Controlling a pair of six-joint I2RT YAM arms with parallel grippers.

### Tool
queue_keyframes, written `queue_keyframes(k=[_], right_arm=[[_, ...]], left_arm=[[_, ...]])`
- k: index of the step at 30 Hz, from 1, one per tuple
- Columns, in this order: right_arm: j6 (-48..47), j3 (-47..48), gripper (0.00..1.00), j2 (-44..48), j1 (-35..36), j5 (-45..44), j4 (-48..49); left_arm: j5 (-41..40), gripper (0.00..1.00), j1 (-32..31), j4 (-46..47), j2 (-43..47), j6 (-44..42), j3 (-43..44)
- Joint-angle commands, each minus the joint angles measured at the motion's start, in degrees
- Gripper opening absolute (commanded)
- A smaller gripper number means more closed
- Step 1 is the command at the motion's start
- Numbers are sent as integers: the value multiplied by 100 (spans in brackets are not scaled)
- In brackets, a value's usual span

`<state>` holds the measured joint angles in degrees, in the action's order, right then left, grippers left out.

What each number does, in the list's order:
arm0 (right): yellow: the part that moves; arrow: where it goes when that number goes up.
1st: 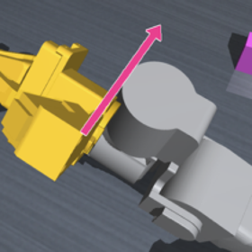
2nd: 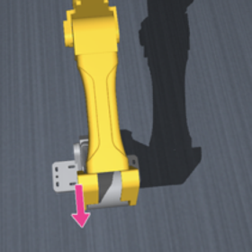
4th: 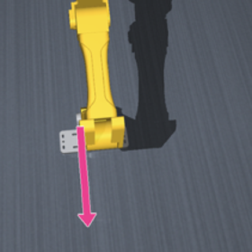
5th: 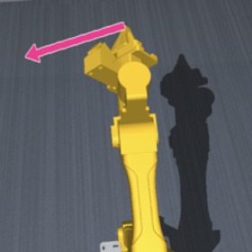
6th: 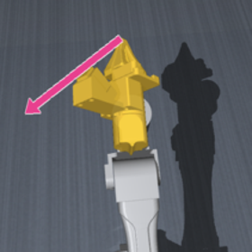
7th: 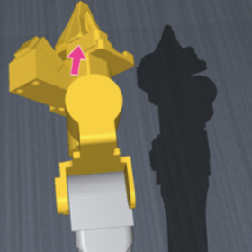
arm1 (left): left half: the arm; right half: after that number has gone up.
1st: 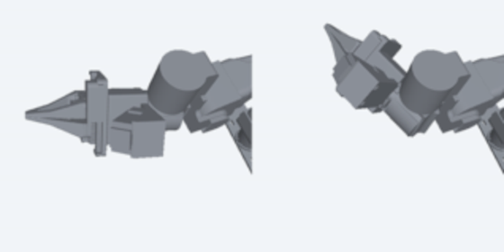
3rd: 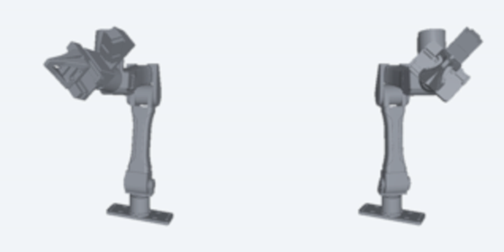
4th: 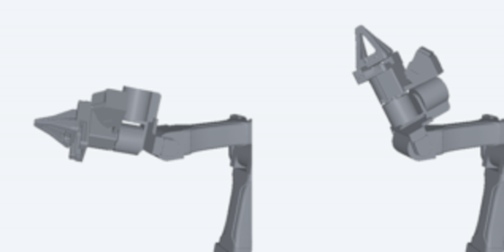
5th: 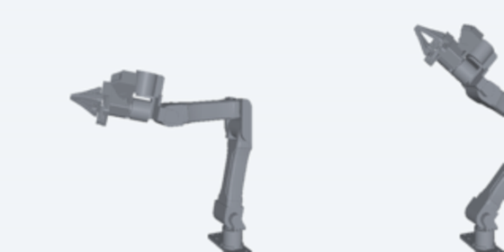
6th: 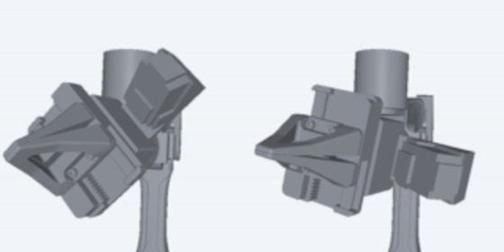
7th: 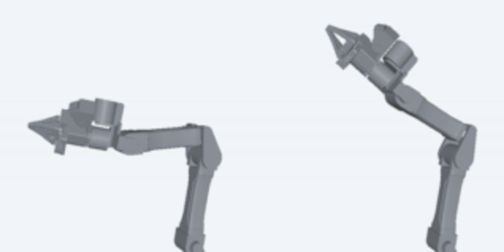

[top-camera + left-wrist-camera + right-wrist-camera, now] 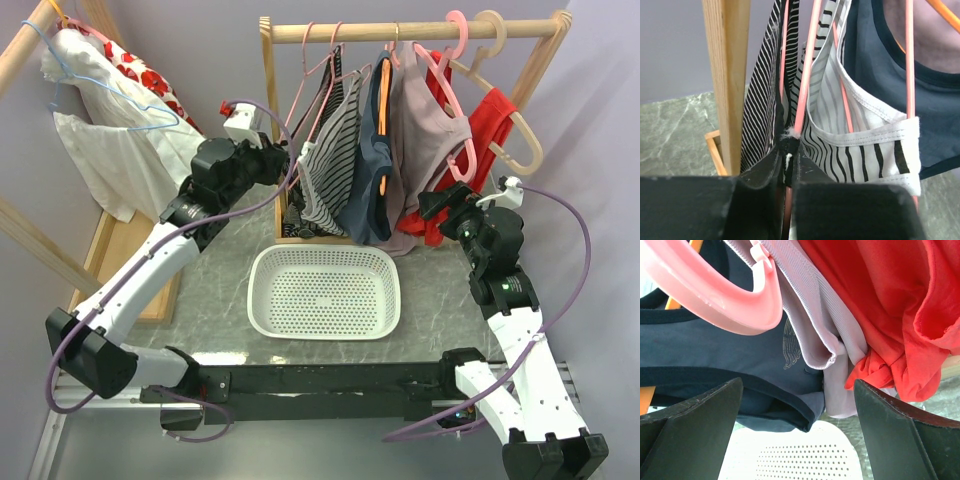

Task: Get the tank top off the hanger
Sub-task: Pick up the hanger from the clothesline.

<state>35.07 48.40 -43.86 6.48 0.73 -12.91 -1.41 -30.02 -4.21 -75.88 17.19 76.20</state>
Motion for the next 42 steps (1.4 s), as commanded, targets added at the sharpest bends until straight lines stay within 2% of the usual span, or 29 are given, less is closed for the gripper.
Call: queue_keyframes(k=[1, 2, 3, 4, 8, 12, 14, 18, 22, 36, 42], right_arm=[[-53, 11, 100, 44, -15, 15, 157], [-53, 20, 100, 44, -15, 6, 157], [-79, 29, 100, 52, -7, 6, 157], [-79, 20, 100, 61, -15, 15, 139], [-105, 3, 100, 123, -15, -38, 148], [-141, 38, 100, 149, -15, -55, 95], [-167, 38, 100, 175, -15, -64, 69], [-176, 38, 100, 211, -24, -64, 69], [-176, 46, 100, 228, -15, -64, 43], [-220, 73, 100, 272, -15, -188, 16], [-220, 99, 100, 246, -15, -170, 16]], left_arm=[[-290, 31, 5, 78, 257, -49, 158], [-298, 36, 5, 69, 266, -49, 158], [-307, 49, 5, 17, 258, -40, 193], [-307, 54, 5, -1, 249, -40, 210], [-255, 53, 5, -10, 196, -40, 228], [-167, 61, 5, -45, 108, 4, 298], [-149, 60, 5, -19, 91, -5, 299], [-105, 21, 5, 8, 38, 4, 298], [-114, 2, 5, -27, 38, 12, 351], [-44, 1, 5, -967, 582, -409, 1265], [-79, 1, 5, -1951, 486, -357, 1933]])
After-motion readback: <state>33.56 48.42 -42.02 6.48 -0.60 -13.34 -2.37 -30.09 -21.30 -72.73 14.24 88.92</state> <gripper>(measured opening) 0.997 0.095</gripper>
